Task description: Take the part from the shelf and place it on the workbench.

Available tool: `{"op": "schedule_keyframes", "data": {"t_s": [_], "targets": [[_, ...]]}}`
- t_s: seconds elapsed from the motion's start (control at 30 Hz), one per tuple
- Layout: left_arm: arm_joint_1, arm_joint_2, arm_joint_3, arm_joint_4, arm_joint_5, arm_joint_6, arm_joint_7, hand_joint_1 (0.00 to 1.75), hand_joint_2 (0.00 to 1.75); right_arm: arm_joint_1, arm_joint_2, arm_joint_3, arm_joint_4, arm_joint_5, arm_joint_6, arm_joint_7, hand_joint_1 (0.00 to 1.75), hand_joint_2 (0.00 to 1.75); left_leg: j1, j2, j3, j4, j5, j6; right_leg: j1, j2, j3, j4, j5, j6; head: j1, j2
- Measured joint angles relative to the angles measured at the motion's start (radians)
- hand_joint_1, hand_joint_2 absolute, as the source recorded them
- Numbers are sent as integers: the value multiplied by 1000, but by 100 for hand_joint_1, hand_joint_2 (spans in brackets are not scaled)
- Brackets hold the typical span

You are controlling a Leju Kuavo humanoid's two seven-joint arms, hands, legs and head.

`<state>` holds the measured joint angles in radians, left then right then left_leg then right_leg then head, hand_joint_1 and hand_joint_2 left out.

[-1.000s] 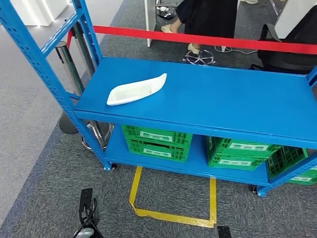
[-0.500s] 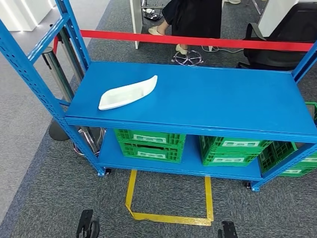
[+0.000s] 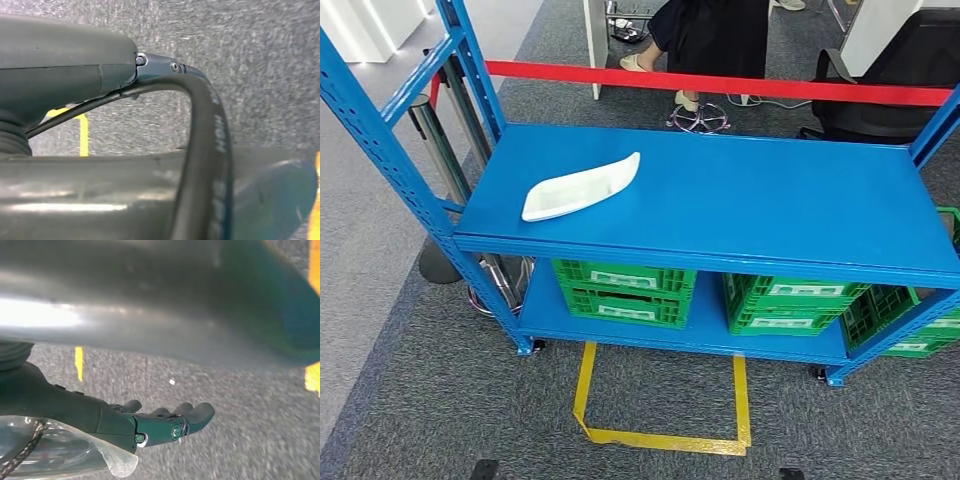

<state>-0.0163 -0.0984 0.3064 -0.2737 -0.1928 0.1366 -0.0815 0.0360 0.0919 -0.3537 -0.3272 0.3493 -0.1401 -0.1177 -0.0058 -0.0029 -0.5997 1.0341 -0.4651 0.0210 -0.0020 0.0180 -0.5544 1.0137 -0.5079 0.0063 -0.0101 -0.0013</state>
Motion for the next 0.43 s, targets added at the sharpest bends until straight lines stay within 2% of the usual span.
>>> {"op": "schedule_keyframes", "data": {"t_s": [0.43], "targets": [[113, 60, -194, -70, 138, -96, 56, 0, 0, 78, -57, 229, -34, -249, 100, 84, 0, 0, 3, 0, 1, 0, 0, 0, 2, 0, -2, 0, -2, 0, 0, 0]]}}
